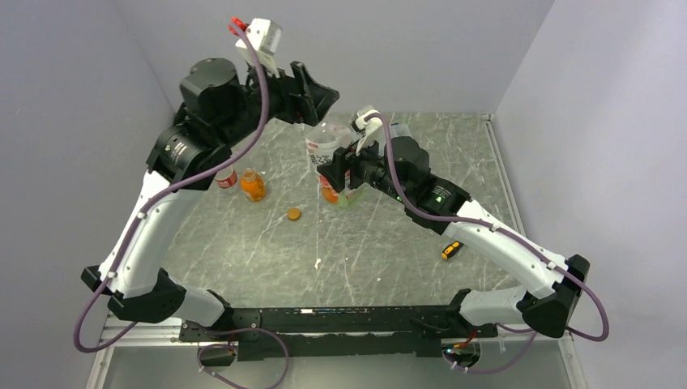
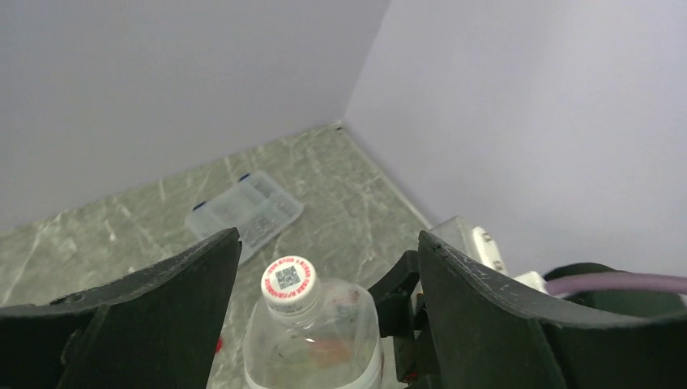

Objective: Screw on the bottle caps
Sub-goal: Screw the bottle cap onto the plastic bottle.

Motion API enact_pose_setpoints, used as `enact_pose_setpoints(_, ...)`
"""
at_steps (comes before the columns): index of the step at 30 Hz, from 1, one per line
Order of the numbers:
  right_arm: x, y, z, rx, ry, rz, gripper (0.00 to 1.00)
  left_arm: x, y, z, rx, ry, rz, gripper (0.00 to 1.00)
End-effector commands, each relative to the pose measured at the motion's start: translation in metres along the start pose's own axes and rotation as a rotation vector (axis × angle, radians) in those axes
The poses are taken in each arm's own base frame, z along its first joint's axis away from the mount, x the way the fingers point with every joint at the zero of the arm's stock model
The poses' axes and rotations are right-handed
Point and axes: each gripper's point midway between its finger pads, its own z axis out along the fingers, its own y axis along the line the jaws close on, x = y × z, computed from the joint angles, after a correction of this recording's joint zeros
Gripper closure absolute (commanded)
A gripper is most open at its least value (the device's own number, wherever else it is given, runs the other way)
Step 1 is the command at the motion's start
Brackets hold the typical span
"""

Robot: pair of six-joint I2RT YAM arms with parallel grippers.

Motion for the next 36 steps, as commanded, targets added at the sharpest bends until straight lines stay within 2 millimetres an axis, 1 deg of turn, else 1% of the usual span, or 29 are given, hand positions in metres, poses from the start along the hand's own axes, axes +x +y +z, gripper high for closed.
enact_pose_setpoints(1, -0.044, -0.003, -0.002, 0.046, -0.125, -0.011, 0.78, -0.001, 0.022, 0.000, -0.181, -0.009, 0.043, 0.17)
enact_pose_setpoints(7, -0.043, -0.003, 0.001, 0.051, -0.118, -0.018, 0.78, 0.013, 0.028, 0.007, -0.254, 0.015, 0.056, 0.21)
enact_pose_setpoints(11, -0.043, -0.003, 0.000, 0.050, -0.120, -0.019, 0.78, 0.020, 0.028, 0.012, -0.257, 0.027, 0.059, 0.25)
enact_pose_setpoints(16, -0.042, -0.004, 0.000, 0.052, -0.119, -0.019, 0.78, 0.029, 0.028, 0.019, -0.255, 0.056, 0.047, 0.33)
enact_pose_setpoints(18, -0.042, -0.004, -0.001, 0.052, -0.121, -0.019, 0.78, 0.033, 0.029, 0.021, -0.260, 0.065, 0.043, 0.34)
enact_pose_setpoints(23, -0.042, -0.004, -0.001, 0.051, -0.118, -0.023, 0.78, 0.037, 0.030, 0.025, -0.265, 0.068, 0.036, 0.36)
enact_pose_setpoints(27, -0.042, -0.004, -0.002, 0.053, -0.120, -0.025, 0.78, 0.038, 0.030, 0.026, -0.264, 0.069, 0.034, 0.40)
enact_pose_setpoints(31, -0.041, -0.003, -0.002, 0.047, -0.117, -0.026, 0.79, 0.041, 0.027, 0.027, -0.244, 0.076, 0.032, 0.50)
enact_pose_setpoints(36, -0.048, 0.001, -0.007, 0.017, -0.133, -0.034, 0.80, 0.045, 0.022, 0.027, -0.215, 0.093, 0.027, 0.61)
